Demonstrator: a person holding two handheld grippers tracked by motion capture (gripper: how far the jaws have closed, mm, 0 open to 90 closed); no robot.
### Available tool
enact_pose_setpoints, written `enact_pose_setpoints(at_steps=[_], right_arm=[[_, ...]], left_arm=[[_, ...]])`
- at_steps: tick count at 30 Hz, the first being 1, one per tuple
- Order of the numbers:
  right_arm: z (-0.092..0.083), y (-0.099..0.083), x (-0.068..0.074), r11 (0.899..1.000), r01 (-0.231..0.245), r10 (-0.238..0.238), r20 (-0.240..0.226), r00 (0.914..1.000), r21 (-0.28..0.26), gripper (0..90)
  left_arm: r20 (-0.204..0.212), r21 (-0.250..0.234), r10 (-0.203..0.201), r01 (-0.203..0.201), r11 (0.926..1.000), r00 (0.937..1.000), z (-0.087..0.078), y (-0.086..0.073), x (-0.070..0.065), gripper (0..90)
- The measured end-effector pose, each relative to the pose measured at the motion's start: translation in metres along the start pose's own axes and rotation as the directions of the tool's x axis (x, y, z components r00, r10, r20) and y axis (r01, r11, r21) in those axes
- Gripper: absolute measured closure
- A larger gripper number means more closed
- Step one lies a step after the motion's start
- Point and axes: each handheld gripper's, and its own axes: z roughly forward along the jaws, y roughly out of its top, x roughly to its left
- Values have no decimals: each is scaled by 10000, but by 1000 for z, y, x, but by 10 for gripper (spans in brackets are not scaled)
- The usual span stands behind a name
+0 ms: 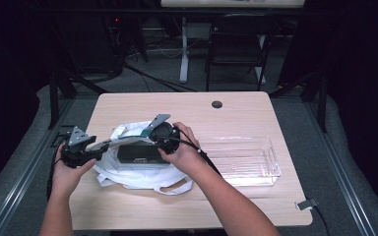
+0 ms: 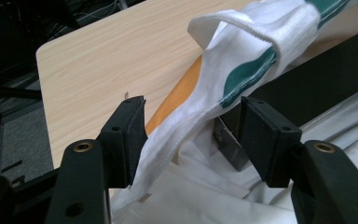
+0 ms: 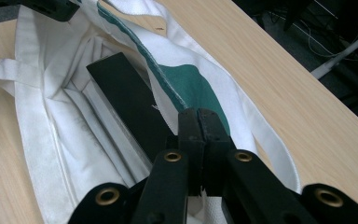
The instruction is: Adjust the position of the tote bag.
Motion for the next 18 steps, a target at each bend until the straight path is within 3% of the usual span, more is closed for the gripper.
enact_pose_setpoints(at_steps=[8,11,18], right_arm=[[2,1,-3,9999,-115,115,4,9999,-73,894],[3,1,-4,9998,-185,186,28,9998,-90,894],[4,1,-5,9991,-351,353,50,9994,-227,894]], left_arm=[[-12,344,409,-408,9986,9992,9,-1,0,430],[248,331,270,-278,9991,9993,10,0,-1,490],[271,401,-1,-10,9992,9996,8,0,0,611]])
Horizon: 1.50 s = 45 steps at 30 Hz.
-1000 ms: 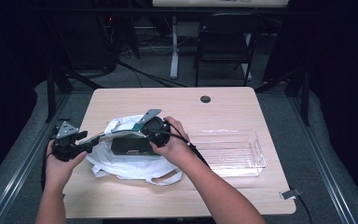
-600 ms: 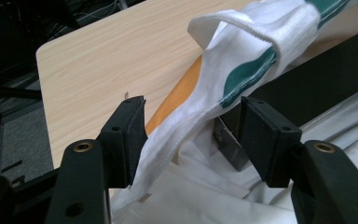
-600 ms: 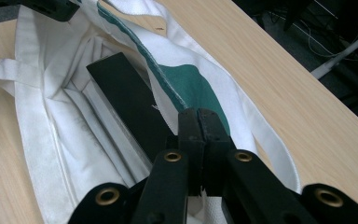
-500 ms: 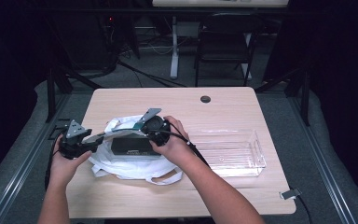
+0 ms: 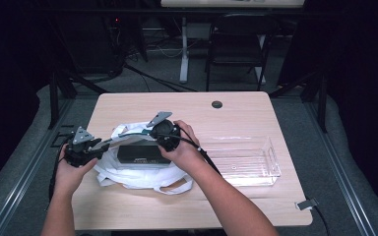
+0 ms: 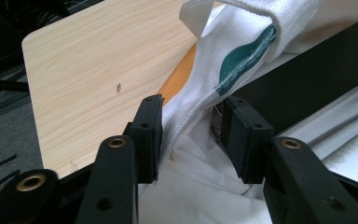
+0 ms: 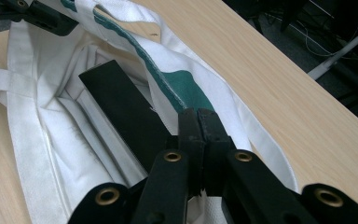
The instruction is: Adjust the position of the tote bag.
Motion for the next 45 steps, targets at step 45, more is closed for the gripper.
enact_pose_setpoints(at_steps=[45], right_arm=[[8,0,3,10000,-30,30,129,9999,12,894]], left_arm=[[-50,-258,223,-225,9994,9997,1,14,-18,879]])
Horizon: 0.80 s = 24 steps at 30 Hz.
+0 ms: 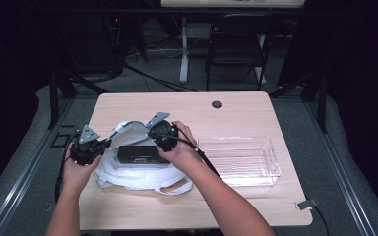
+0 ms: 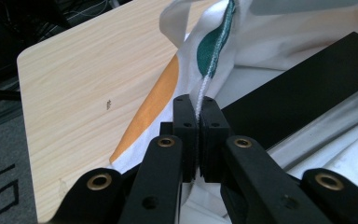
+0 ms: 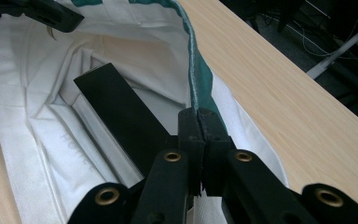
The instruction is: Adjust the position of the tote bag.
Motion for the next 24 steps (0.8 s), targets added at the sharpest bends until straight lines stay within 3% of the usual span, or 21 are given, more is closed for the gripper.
enact_pose_setpoints(at_steps=[6,14,24], right_arm=[[1,-1,0,10000,-45,45,-6,10000,-26,893],[2,-2,1,10000,33,-32,-78,10000,60,887],[-15,-4,-1,9996,223,-227,-171,9996,-179,755]], left_arm=[[6,60,327,-327,9994,9995,0,3,-6,879],[-78,139,421,-419,9990,9991,2,3,-8,880],[-209,215,466,-461,9987,9987,1,3,-8,880]])
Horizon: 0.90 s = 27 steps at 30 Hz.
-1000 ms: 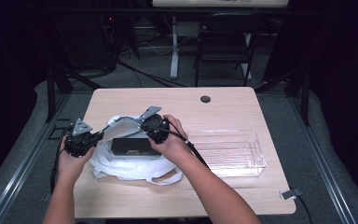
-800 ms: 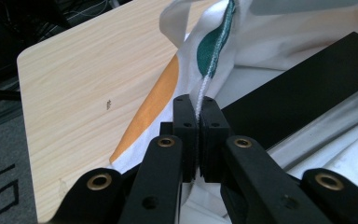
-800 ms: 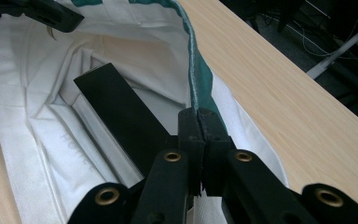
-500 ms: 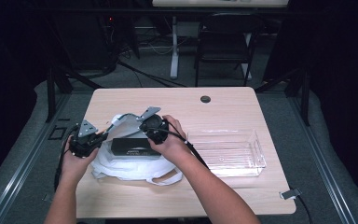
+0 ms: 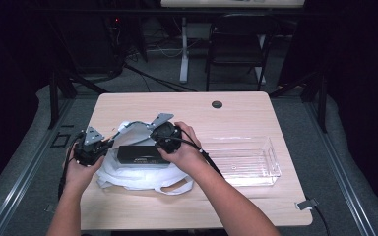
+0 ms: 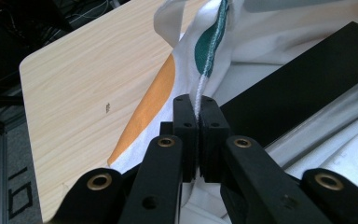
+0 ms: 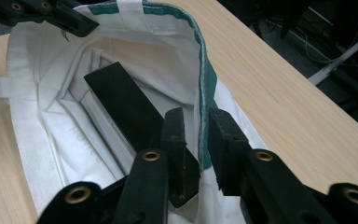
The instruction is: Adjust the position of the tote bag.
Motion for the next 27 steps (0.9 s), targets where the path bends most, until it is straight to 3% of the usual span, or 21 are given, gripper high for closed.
enact_pose_setpoints(at_steps=[3,13,27], right_arm=[[-9,-4,-2,9998,6,-4,54,10000,-218,705],[-22,-28,-6,10000,-28,28,163,9999,1,593],[-18,-58,4,9996,-63,46,613,9981,270,587]], left_arm=[[18,-34,-33,33,10000,10000,0,0,1,880],[39,-38,-78,78,10000,10000,0,0,1,879],[9,-51,-79,79,10000,10000,-1,0,2,879]])
